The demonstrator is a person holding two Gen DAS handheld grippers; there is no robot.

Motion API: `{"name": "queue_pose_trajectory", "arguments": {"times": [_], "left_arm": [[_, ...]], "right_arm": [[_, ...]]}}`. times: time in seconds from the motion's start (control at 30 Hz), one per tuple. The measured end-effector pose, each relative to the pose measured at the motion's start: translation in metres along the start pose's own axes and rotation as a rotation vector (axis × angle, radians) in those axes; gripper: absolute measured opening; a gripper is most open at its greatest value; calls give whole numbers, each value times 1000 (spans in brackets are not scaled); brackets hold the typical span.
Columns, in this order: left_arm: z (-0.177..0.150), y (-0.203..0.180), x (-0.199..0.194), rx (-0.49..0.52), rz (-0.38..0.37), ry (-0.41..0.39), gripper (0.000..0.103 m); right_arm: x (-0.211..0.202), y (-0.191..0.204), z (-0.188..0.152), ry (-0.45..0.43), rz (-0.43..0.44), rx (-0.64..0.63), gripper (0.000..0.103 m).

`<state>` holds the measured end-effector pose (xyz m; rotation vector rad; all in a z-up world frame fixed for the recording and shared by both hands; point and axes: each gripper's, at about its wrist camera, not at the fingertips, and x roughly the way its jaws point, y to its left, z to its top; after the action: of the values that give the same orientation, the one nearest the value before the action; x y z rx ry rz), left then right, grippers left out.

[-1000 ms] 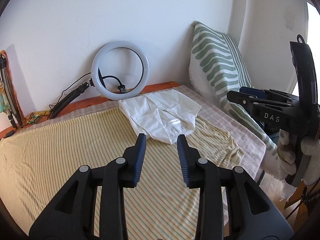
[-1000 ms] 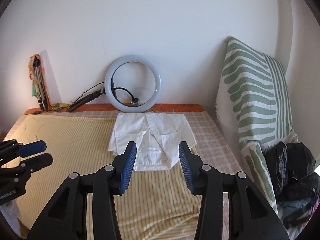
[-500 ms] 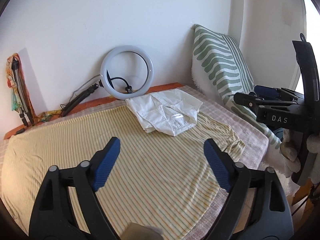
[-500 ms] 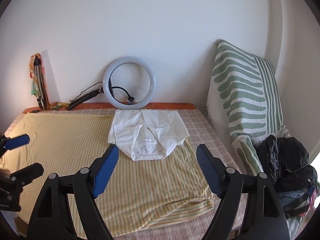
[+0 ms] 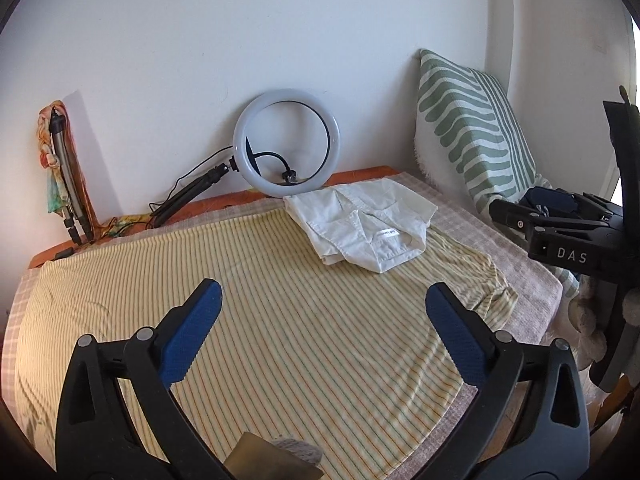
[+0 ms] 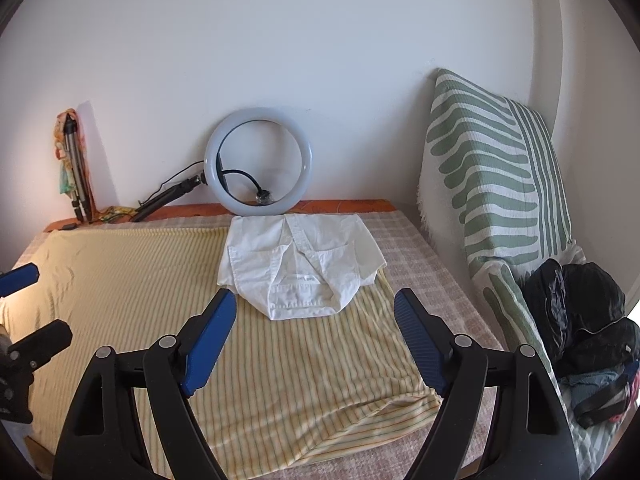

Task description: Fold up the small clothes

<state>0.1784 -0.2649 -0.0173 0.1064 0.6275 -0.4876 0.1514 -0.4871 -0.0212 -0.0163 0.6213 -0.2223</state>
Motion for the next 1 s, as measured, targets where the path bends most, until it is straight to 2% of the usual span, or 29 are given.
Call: {"name": "queue_pose_trajectory", "arguments": {"times": [1.0], "left_arm": [[-2, -9, -1, 44, -3, -5, 103]], "right_arm": [[4, 2, -2, 13, 13, -12, 81]]}}
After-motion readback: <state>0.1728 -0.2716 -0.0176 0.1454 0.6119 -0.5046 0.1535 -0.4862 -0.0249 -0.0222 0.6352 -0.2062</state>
